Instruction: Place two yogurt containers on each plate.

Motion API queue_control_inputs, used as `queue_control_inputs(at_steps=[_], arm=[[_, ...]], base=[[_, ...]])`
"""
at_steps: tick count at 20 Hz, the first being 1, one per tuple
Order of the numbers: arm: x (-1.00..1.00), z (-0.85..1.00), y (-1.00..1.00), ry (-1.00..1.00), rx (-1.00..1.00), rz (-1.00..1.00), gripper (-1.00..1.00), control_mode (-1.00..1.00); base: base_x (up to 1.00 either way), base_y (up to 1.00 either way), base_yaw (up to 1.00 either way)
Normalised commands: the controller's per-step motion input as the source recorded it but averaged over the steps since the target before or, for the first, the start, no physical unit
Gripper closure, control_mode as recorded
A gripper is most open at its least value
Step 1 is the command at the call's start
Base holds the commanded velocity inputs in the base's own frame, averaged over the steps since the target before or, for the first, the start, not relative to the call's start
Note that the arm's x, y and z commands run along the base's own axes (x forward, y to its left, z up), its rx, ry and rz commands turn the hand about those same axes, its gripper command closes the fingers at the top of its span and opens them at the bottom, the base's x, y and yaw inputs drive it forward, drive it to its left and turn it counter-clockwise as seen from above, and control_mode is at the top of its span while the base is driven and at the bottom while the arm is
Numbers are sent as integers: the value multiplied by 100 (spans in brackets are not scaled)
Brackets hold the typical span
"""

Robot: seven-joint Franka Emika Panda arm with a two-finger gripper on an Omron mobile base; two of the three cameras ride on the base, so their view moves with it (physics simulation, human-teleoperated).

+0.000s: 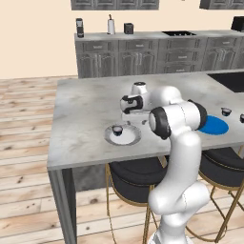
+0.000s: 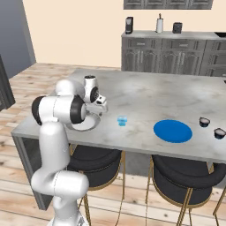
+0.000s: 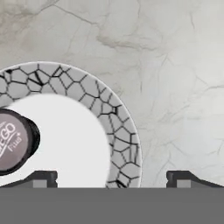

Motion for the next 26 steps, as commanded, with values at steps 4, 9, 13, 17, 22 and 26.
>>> queue_control_inputs(at_steps=[4,9,13,17,22,26], arm=[[-1,0,-77,-3,1,4,-100,-100],[-8,0,-74,-7,2,11,-100,-100],[-3,0,-37,-1,-1,8,-100,-100],[-1,1,-40,-2,0,1,-100,-100],[-1,0,-40,-1,0,0,-100,-100],[12,0,-28,0,0,-5,-100,-100]], base=[[0,0,0],[0,0,0],[0,0,0],[0,0,0],[0,0,0],[0,0,0]])
